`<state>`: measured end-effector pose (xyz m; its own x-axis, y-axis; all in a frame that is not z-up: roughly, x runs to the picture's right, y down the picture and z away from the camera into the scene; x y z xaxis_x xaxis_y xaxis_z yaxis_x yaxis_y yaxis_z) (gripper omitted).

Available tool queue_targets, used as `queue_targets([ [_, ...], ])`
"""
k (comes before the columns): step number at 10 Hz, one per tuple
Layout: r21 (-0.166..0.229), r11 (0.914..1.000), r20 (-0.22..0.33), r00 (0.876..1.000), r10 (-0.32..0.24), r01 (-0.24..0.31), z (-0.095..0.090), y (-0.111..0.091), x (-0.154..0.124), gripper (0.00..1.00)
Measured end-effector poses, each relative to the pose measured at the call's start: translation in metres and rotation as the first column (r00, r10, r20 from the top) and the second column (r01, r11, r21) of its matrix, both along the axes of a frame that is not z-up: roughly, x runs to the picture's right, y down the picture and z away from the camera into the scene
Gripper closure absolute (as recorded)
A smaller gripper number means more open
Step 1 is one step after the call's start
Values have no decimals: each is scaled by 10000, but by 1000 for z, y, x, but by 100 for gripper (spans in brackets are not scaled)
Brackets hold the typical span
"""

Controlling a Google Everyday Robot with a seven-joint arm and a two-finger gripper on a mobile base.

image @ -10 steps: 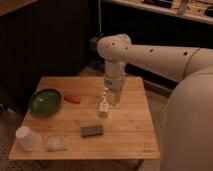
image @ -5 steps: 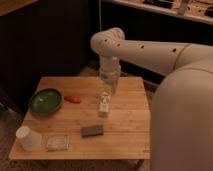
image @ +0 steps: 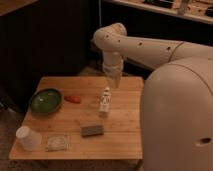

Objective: Move the arm in a circular motion

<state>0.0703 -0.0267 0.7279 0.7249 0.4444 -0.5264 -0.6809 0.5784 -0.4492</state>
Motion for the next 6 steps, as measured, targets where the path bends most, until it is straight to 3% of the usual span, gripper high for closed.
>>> queue_targets([
  [2, 42, 9987, -621, 9968, 500, -499, 9, -3, 41, 100],
  [4, 87, 9923, -1186, 9852, 1238, -1236, 7, 5, 96, 100],
  [5, 152, 9872, -1348, 9780, 1593, -1587, 4, 10, 117, 100],
  [6, 216, 9759, -1491, 9645, 2181, -2173, -1, 19, 142, 100],
])
